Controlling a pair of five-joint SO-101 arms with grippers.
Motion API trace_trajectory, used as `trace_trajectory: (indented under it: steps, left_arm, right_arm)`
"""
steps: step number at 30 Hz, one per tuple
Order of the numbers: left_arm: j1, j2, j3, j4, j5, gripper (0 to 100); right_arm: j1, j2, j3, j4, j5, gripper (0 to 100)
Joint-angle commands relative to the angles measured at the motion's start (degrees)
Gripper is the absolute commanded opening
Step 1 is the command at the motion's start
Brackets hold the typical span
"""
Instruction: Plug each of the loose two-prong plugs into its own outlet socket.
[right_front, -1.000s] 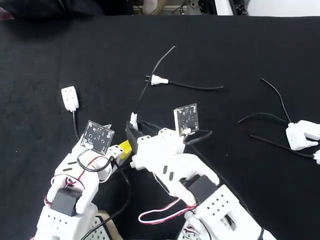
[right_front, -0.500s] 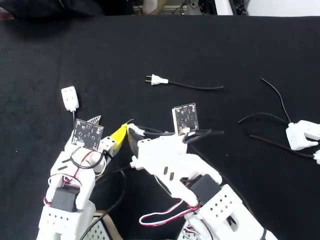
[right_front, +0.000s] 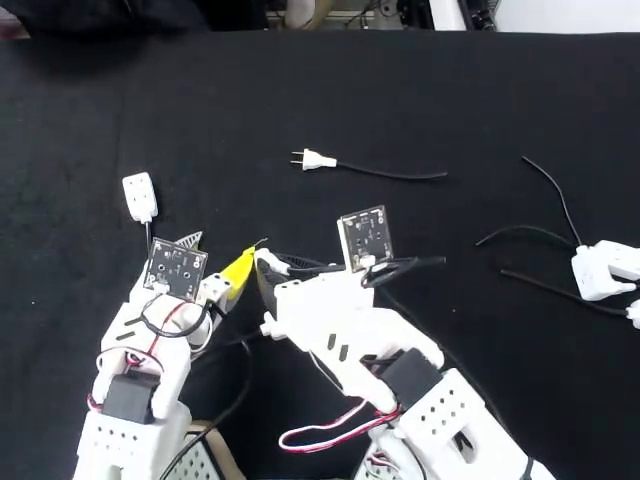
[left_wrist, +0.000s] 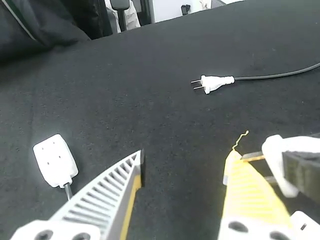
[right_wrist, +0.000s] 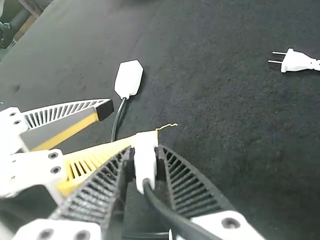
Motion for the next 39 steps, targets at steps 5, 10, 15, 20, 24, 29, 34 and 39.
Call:
trace_trajectory:
  steps: [5, 10, 15, 20, 24, 29, 34, 39]
  left_arm:
    - [-4.00, -0.62, -1.19, 4.13, -2.46, 26]
    - [-10.59, -0.62, -2.59, 8.44, -2.81, 26]
    - [-17.36, -0.62, -6.20, 17.05, -2.55, 26]
    - [-24.48, -0.62, -5.67, 20.22, -2.99, 26]
    - [-29.93, -0.62, -5.32, 22.59, -2.99, 26]
    - [-33.63, -0.62, -5.23, 25.76, -3.08, 26]
    - [-34.24, -0.62, -4.09, 25.49, -5.10, 26]
    - [-34.24, -0.62, -3.03, 25.76, -6.86, 26]
  right_arm:
    - [5.19, 1.01, -6.55, 6.59, 3.43, 1.1]
    - [6.86, 1.10, -9.71, 16.88, 6.33, 1.1]
    - [8.18, 1.10, -9.63, 23.91, 7.12, 1.1]
    - [10.02, 1.19, -8.57, 28.04, 8.18, 1.2]
    - [10.02, 1.19, -6.20, 28.13, 8.18, 1.2]
    - [7.65, 2.68, -3.74, 25.93, 8.18, 1.2]
    - [6.15, 11.21, -3.56, 21.80, 8.00, 1.2]
    - [5.98, 17.36, -4.09, 18.11, 8.18, 1.2]
